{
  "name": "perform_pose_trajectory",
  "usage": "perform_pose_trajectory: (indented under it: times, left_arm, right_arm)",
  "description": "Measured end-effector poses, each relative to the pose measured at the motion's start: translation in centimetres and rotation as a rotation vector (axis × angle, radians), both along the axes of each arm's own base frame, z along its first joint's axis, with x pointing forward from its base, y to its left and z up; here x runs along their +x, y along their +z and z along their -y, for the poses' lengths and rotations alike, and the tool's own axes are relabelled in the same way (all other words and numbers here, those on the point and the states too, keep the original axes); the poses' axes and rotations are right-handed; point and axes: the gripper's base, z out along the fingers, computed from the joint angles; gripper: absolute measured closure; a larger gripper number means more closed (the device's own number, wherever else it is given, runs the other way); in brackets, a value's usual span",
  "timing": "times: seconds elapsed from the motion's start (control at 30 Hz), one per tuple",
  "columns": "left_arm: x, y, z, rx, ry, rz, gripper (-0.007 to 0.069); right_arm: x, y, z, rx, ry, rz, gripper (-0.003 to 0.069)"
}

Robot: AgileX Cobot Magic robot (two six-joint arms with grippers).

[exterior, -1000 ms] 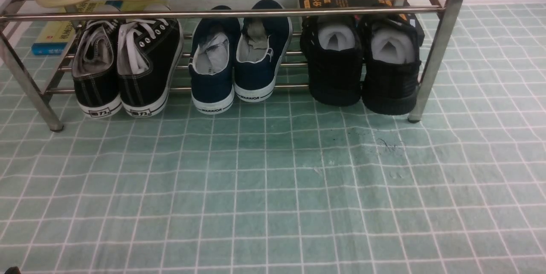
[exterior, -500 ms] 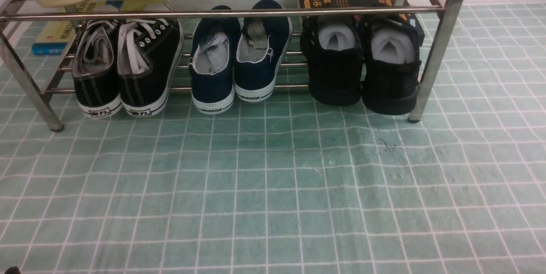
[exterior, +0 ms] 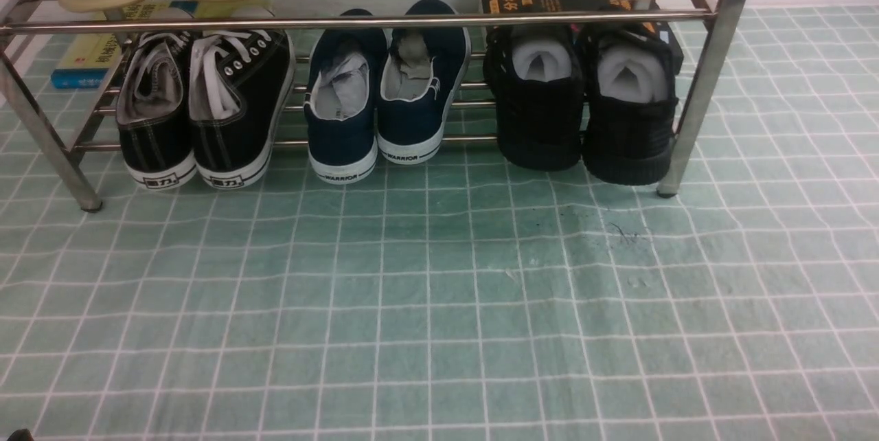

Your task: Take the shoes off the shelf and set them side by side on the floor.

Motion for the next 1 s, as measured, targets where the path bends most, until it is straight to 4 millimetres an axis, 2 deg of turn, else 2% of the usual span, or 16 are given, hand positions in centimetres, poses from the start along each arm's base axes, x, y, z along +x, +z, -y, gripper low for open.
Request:
perform_pose_trajectory:
  times: [0.17,0.3,0.4,0.47,0.5,0.53,0.63,0.7,0.8,0.83,0.87,0.93,0.97,1.0]
  left_arm:
    - [0.0,0.0,0.0,0.000,0.000,0.000,0.0385]
    - [0.0,0.0,0.0,0.000,0.000,0.000,0.0385]
    - [0.0,0.0,0.0,0.000,0.000,0.000,0.0385]
    - [0.0,0.0,0.0,0.000,0.000,0.000,0.0385]
    - [0.0,0.0,0.0,0.000,0.000,0.000,0.0385]
    - [0.0,0.0,0.0,0.000,0.000,0.000,0.0385]
    - [0.0,0.0,0.0,0.000,0.000,0.000,0.0385]
    - [0.0,0.0,0.0,0.000,0.000,0.000,0.0385]
    - [0.0,0.0,0.0,0.000,0.000,0.000,0.0385]
    - [0.0,0.0,0.0,0.000,0.000,0.000,0.0385]
    - [0.0,0.0,0.0,0.000,0.000,0.000,0.0385]
    - [0.0,0.0,0.0,0.000,0.000,0.000,0.0385]
    - [0.0,0.0,0.0,0.000,0.000,0.000,0.0385]
    - [0.0,0.0,0.0,0.000,0.000,0.000,0.0385]
  right_arm:
    - [0.0,0.4,-0.2,0.128,-0.009,0.015,0.0421]
    - [0.1,0.6,-0.1,0.136,-0.020,0.043,0.0421]
    - [0.0,1.9,0.0,0.075,-0.013,0.100,0.0421]
    - [-0.1,3.8,0.1,0.004,-0.004,0.153,0.0437]
    - [-0.1,5.6,0.1,-0.066,0.006,0.182,0.0467]
    - [0.0,6.5,0.1,-0.111,0.014,0.176,0.0491]
    - [1.1,9.8,-0.1,-0.283,0.071,0.078,0.0618]
    - [1.7,10.5,-0.2,-0.319,0.096,0.009,0.0652]
    - [4.1,11.1,-0.6,-0.365,0.178,-0.244,0.0671]
    - [6.0,11.3,-0.8,-0.386,0.235,-0.385,0.0671]
    - [6.5,11.2,-0.9,-0.390,0.246,-0.413,0.0671]
    - [9.6,11.0,-1.5,-0.418,0.351,-0.549,0.0671]
    - [9.6,11.2,-1.5,-0.413,0.353,-0.545,0.0671]
    - [11.3,11.2,-2.1,-0.416,0.432,-0.583,0.0667]
